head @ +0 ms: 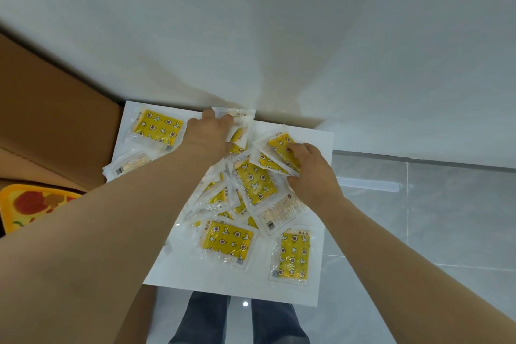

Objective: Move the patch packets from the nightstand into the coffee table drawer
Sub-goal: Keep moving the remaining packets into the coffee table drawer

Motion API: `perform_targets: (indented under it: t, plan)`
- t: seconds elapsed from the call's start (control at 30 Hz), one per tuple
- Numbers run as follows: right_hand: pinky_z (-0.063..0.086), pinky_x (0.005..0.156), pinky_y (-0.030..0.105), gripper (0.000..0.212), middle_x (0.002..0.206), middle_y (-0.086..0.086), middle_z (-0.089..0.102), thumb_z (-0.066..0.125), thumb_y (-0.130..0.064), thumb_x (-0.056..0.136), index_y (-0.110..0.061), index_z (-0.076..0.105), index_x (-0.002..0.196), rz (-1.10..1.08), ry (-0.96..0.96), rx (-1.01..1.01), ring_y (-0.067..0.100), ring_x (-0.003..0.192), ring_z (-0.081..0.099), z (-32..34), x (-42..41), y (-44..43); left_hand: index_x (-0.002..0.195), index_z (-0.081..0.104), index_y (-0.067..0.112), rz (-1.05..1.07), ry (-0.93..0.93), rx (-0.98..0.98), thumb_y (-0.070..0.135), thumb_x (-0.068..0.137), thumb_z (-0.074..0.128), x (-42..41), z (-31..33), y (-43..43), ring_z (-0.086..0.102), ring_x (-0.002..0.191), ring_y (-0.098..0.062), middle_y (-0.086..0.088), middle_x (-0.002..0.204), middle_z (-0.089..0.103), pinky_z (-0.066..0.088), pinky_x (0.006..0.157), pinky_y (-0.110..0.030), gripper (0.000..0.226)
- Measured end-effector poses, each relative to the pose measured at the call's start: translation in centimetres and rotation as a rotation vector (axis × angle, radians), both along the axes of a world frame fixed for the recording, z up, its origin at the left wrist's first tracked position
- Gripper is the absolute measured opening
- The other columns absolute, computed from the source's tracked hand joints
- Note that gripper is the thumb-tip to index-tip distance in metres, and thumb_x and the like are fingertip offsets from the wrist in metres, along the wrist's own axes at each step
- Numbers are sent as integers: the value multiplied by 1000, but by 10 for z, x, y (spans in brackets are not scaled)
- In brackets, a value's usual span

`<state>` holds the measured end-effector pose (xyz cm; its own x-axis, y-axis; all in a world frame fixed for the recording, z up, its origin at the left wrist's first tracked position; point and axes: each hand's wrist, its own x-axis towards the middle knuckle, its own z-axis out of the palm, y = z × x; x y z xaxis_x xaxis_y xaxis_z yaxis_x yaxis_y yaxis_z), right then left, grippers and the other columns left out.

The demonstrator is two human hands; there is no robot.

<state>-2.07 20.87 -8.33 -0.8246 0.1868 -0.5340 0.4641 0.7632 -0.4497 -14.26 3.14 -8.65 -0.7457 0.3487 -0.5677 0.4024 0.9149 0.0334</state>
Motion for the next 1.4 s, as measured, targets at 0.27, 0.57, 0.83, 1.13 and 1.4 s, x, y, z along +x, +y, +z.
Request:
perform_targets:
  t: [0.27, 0.57, 0.83, 1.13, 1.4]
  plan:
    - [48, 90, 27, 55, 128, 1, 56, 54, -1, 83, -21, 50, 134, -205, -42, -189, 18, 110, 55, 19, 15, -5, 129, 47, 16, 116, -104, 198, 22, 94, 48, -1, 25, -20, 56, 93, -37, -17, 117, 46, 47, 77, -36, 35]
    - [42, 81, 20, 54, 123, -2, 57, 51, 2, 86, -20, 49, 135, -377, -101, -320, 8, 97, 49, 35, 26, -13, 105, 55, 12, 325, -267, 352, 21, 95, 46, 29, 57, -33, 54, 80, -24, -8, 95, 59, 40, 59, -28, 16]
    - [51, 91, 33, 55, 123, 0, 56, 52, 2, 85, -20, 48, 136, -367, -88, -291, 19, 104, 57, 28, 32, -23, 129, 48, 14, 461, -340, 356, 23, 96, 45, 50, 39, -28, 53, 98, -25, -11, 120, 58, 38, 76, -28, 35]
    - [50, 92, 32, 49, 114, -5, 56, 51, 2, 86, -18, 53, 132, -399, -37, -334, 12, 99, 53, 27, 33, -22, 128, 48, 11, 441, -291, 306, 24, 95, 46, 52, 34, -20, 54, 97, -27, -13, 117, 58, 39, 74, -29, 35]
    - [47, 58, 8, 52, 118, -5, 58, 50, 3, 86, -20, 53, 132, -518, -47, -454, 5, 82, 58, 35, 43, -15, 126, 50, 7, 454, -254, 349, 18, 94, 46, 63, 44, -18, 55, 105, -32, -17, 119, 59, 44, 80, -33, 34]
